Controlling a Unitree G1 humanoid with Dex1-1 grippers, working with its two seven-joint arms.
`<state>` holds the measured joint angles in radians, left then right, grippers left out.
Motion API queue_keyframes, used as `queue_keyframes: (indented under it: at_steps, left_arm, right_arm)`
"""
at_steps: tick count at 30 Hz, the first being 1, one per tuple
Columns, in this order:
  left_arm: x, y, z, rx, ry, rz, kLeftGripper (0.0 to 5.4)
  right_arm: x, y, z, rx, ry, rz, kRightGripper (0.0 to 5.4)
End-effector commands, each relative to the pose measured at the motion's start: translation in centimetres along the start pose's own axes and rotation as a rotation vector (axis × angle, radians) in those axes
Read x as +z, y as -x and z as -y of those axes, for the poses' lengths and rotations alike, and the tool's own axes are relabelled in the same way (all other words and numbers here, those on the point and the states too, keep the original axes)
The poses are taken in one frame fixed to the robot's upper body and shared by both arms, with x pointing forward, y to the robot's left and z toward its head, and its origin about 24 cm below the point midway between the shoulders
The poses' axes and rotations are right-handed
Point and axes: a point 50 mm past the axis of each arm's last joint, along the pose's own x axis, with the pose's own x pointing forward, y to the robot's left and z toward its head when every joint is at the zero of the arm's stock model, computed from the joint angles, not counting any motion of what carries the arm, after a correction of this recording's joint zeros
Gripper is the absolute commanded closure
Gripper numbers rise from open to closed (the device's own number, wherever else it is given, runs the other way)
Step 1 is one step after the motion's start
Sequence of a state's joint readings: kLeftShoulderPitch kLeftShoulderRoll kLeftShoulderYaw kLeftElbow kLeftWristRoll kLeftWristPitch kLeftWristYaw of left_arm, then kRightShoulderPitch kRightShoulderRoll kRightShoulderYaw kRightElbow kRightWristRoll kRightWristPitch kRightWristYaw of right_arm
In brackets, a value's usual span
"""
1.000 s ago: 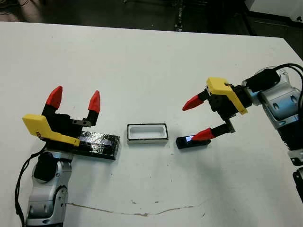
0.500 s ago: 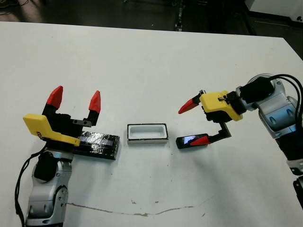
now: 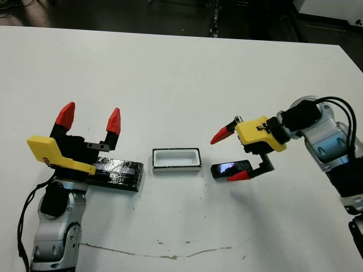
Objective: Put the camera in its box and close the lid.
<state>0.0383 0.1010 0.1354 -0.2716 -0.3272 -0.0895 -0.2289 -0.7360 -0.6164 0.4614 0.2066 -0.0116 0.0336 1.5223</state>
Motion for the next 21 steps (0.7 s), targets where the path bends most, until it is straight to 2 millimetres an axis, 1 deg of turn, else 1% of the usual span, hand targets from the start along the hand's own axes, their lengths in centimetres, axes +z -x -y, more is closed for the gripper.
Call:
queue_keyframes:
  at_steps: [1, 13, 20, 21]
  left_arm:
    - [-0.2, 0.09, -0.11, -0.004, -0.004, -0.016, 0.03]
    - [-0.31, 0.22, -0.11, 0.007, -0.006, -0.023, 0.03]
    - [-0.31, 0.27, -0.1, 0.007, -0.011, -0.025, 0.03]
    - [-0.33, 0.27, -0.1, 0.006, -0.011, -0.024, 0.01]
  right_arm:
    - [-0.46, -0.5, -0.31, 0.024, -0.006, -0.008, 0.0]
    - [-1.24, -1.21, -0.64, 0.023, -0.049, -0.015, 0.0]
    - [-1.32, -1.37, -0.83, 0.017, -0.058, -0.004, 0.0]
    - [-1.36, -1.44, -0.85, 0.018, -0.062, -0.001, 0.1]
